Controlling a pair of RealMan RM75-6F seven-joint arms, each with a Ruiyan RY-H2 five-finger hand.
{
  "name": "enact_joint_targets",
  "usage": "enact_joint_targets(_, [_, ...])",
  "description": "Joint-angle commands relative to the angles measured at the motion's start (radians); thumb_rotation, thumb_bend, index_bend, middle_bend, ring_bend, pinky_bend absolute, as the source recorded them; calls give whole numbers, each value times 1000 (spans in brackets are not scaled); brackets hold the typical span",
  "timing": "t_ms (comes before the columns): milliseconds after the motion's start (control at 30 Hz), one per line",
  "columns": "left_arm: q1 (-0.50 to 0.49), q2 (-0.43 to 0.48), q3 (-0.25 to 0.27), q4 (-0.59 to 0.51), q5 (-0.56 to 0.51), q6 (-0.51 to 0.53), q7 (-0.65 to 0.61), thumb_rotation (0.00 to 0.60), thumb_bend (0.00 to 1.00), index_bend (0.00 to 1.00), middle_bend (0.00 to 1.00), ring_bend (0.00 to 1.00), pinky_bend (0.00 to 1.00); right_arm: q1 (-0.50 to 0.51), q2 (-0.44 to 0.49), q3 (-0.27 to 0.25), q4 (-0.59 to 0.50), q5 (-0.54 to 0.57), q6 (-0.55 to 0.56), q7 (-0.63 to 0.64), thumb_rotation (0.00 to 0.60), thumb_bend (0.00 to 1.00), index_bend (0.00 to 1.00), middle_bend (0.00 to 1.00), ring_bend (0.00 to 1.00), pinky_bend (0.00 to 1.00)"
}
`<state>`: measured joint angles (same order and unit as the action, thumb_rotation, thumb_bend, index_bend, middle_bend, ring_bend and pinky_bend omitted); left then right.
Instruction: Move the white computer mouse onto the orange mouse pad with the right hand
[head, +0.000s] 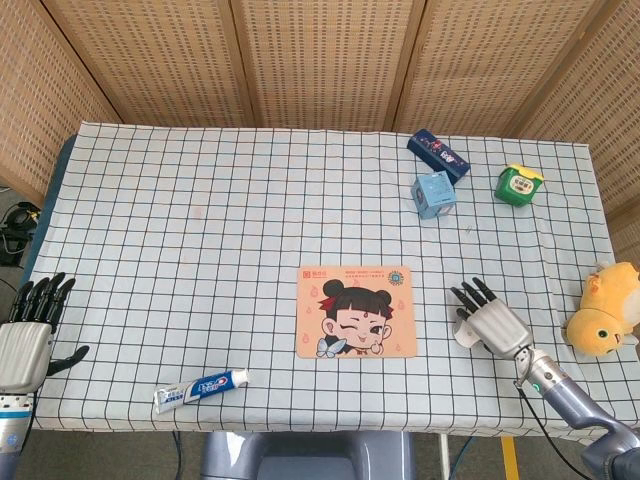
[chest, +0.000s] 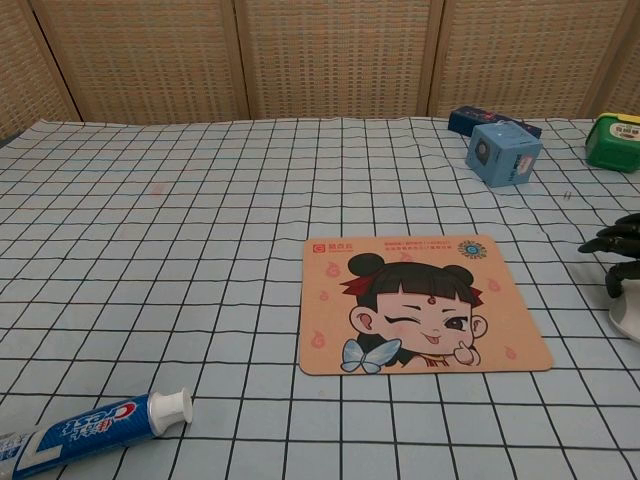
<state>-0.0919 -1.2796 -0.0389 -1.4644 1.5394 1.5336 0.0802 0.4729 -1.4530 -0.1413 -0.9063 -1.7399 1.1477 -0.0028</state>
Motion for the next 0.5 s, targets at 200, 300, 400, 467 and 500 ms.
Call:
enact_joint_targets(200, [0,0,-1,1,-2,0,-3,600,0,0,0,0,0,-4,-27,-2,42,-8,26,28,600,153,604,355,252,333])
enact_joint_targets(300, [0,0,0,2,-2,-1,-4,600,0,0,0,0,0,-6,-34,-1,54,-14,47,40,600,165,707,508,421,476])
enact_joint_targets(400, [-1,-1,0,3,-3,-3,-7,600,0,0,0,0,0,-8,-40,0,69,-25,80,49,600,175,802,592,509,551])
enact_joint_targets(467, [0,0,-1,3,-4,-2,-9,600,0,0,0,0,0,-8,-41,0,73,-28,89,52,600,179,828,612,533,576])
enact_joint_targets(500, [0,0,-1,3,-4,-2,-9,600,0,0,0,0,0,-7,-41,0,74,-30,93,52,600,179,832,616,538,582])
